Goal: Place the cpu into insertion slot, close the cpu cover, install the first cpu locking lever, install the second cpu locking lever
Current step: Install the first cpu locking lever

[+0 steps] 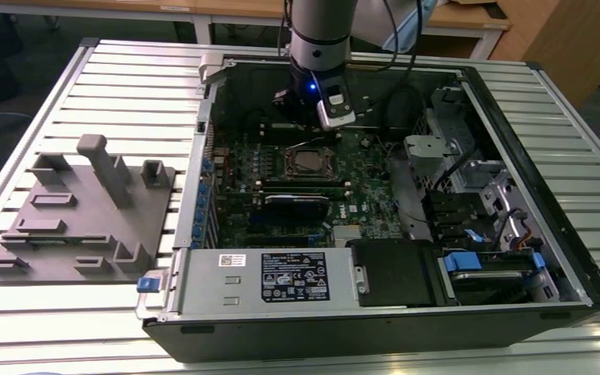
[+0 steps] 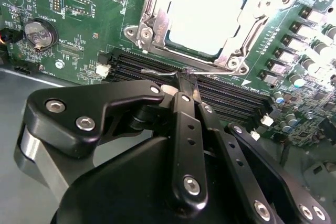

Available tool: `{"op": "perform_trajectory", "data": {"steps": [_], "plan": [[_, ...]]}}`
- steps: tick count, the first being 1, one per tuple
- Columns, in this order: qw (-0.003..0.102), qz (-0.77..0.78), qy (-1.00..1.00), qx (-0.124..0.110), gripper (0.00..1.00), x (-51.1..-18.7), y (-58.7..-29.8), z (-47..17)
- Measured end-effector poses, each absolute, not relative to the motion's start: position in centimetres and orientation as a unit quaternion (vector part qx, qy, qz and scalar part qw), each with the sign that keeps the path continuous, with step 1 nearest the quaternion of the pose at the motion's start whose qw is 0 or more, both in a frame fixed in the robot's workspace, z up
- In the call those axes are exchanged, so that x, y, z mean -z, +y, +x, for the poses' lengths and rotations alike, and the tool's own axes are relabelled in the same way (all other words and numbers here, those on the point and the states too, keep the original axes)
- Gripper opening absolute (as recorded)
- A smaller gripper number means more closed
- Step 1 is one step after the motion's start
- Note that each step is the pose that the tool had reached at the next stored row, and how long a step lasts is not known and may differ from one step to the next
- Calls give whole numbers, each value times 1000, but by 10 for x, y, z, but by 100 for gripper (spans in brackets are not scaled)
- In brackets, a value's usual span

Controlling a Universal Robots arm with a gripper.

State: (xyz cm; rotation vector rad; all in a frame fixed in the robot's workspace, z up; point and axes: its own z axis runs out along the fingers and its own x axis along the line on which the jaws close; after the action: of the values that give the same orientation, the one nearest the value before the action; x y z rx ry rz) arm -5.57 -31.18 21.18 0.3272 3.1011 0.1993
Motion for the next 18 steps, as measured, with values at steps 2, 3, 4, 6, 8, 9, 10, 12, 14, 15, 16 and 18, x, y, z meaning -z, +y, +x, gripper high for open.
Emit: {"op": "perform_trajectory", "data": {"steps": [2, 3, 4, 6, 8, 9, 10, 12, 14, 15, 16, 18], "plan": [[9, 116, 991, -64, 10, -211, -312, -56], [10, 124, 990, -64, 10, -211, -312, -56], [10, 133, 989, -63, 10, -210, -312, -56], [11, 150, 987, -63, 10, -209, -312, -56], [13, 168, 984, -63, 10, -208, -312, -56], [14, 185, 981, -63, 10, -208, -312, -56], [15, 205, 977, -61, 10, -207, -311, -56], [16, 220, 974, -61, 10, -206, -311, -56], [17, 232, 971, -60, 10, -206, -311, -56], [17, 237, 970, -59, 10, -206, -311, -56], [18, 241, 968, -58, 10, -206, -311, -55], [19, 250, 966, -57, 10, -206, -311, -55]]}}
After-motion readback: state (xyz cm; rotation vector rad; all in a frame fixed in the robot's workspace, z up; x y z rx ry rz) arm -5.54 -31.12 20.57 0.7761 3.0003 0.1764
